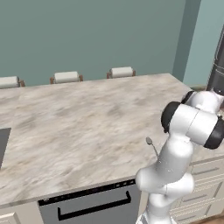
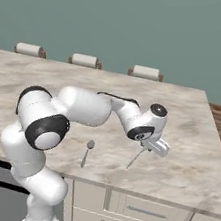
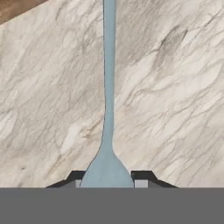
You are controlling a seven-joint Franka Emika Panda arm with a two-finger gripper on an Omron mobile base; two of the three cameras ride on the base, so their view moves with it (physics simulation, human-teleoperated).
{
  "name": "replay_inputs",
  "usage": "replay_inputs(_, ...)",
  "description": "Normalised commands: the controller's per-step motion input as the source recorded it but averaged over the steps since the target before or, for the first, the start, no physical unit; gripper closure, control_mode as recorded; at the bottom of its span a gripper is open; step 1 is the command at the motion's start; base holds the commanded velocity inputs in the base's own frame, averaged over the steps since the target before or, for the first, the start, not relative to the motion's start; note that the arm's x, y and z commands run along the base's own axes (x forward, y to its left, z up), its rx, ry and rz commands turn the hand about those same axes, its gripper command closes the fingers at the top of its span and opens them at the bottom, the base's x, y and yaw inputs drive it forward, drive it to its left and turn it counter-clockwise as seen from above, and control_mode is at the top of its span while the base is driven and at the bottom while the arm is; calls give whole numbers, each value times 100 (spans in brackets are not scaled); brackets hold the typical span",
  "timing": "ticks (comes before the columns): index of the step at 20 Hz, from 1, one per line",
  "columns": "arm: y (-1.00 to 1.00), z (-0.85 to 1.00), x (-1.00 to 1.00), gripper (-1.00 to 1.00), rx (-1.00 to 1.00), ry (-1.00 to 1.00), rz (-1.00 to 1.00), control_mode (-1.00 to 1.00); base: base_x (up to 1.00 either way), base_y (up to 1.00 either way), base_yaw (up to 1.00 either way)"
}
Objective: Organize the utensils by type. Pick up the wooden spoons from the counter and place them in the open cabinet. Then pick up the metallic utensils from the counter and place them in the open drawer.
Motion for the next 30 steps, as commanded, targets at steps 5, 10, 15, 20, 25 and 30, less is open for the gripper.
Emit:
replay_inputs(5, 3, 66, -100, 100, -19, -12, 3, -100, 0, 0, 0)
replay_inputs(10, 48, 60, -100, 100, -39, 0, 42, -100, 0, 0, 0)
replay_inputs(15, 58, 46, -95, 100, -42, 0, 58, -100, 0, 0, 0)
replay_inputs(20, 71, 44, -52, 100, -37, 4, 64, -100, 0, 0, 0)
replay_inputs(25, 37, 58, -2, 100, -26, 6, 62, -100, 0, 0, 0)
replay_inputs(30, 19, 58, -2, 100, -20, 2, 51, -100, 0, 0, 0)
